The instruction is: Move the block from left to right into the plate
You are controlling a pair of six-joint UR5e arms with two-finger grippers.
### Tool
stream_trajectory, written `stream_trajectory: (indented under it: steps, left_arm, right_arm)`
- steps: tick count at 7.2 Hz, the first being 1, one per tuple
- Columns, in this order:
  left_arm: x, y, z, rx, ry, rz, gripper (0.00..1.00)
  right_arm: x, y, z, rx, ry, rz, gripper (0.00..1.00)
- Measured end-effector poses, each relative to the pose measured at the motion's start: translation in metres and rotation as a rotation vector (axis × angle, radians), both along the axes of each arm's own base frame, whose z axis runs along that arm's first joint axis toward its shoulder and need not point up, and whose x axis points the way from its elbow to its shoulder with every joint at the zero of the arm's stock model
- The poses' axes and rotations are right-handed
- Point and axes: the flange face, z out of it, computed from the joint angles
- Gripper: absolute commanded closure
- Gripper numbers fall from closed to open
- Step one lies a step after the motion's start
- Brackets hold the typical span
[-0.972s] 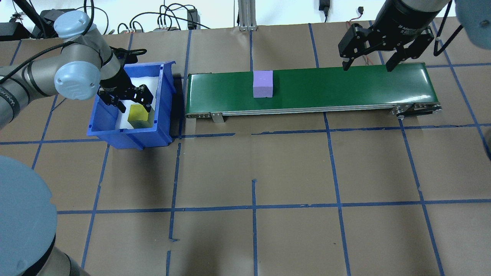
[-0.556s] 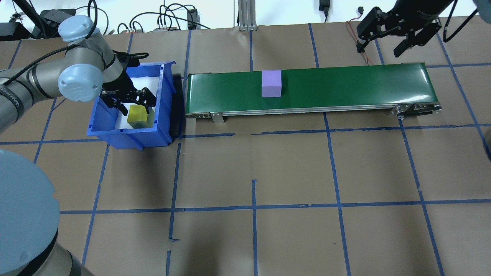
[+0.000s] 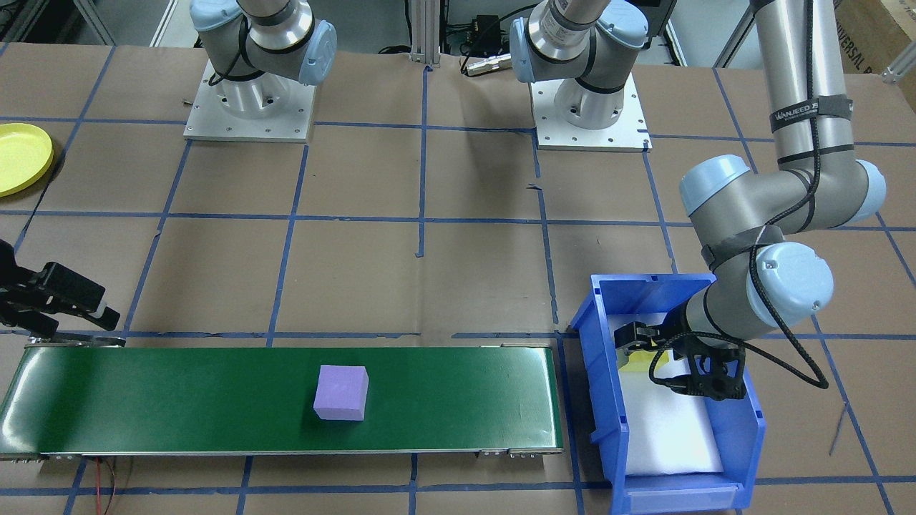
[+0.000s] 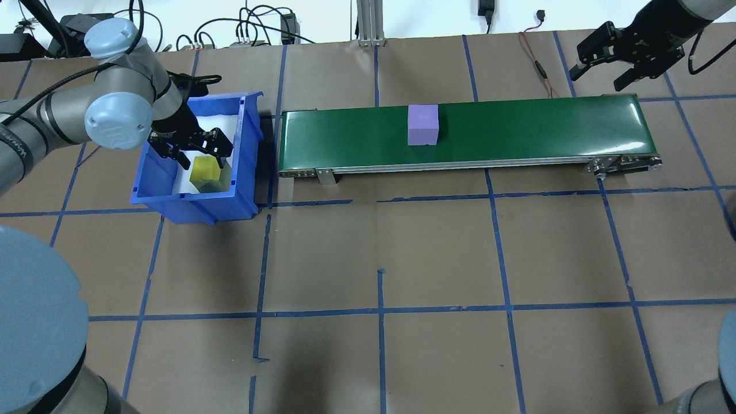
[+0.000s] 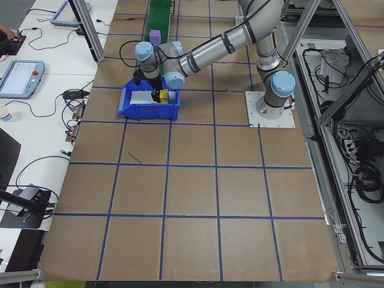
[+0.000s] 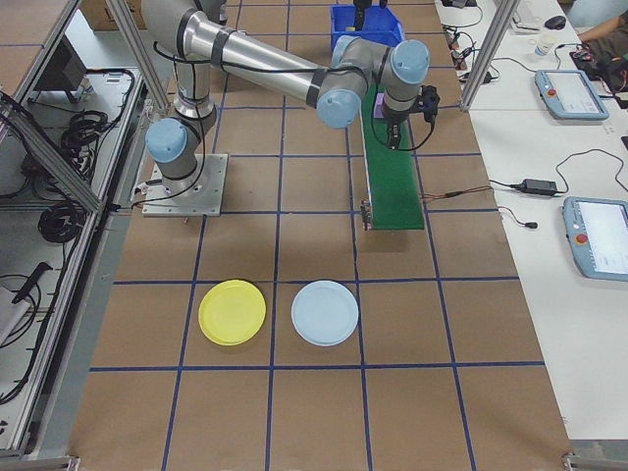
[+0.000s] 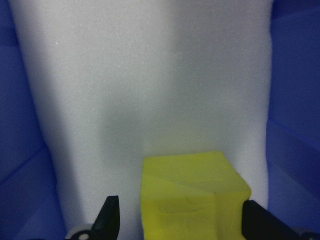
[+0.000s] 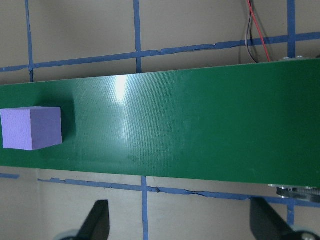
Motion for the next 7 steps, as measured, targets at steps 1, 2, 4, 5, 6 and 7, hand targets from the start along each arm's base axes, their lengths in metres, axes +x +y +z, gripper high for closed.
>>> stream_trajectory:
  steps: [1, 2, 4, 5, 6, 7]
  left_arm:
    - [0.0, 0.0, 0.005, -0.009, -0.002, -0.002, 0.13]
    - [0.0, 0.001, 0.012, -0.019, -0.003, -0.004, 0.13]
    - [-0.001, 0.003, 0.019, -0.029, -0.005, -0.005, 0.13]
    - [-0.001, 0.004, 0.017, -0.022, -0.004, -0.004, 0.13]
    - [-0.001, 0.006, 0.013, -0.011, -0.001, -0.002, 0.13]
    - [-0.002, 0.007, 0.01, -0.002, 0.001, 0.0, 0.13]
  right_arm:
    - [-0.01, -0.012, -0.019, -0.021, -0.027, 0.014, 0.0]
    - [-0.014, -0.021, -0.033, -0.047, -0.055, 0.031, 0.0]
    - [-0.019, -0.036, -0.054, -0.076, -0.077, 0.043, 0.0]
    - [-0.021, -0.04, -0.065, -0.078, -0.083, 0.043, 0.0]
    - [-0.021, -0.041, -0.072, -0.075, -0.088, 0.044, 0.0]
    - [-0.021, -0.04, -0.076, -0.071, -0.088, 0.045, 0.0]
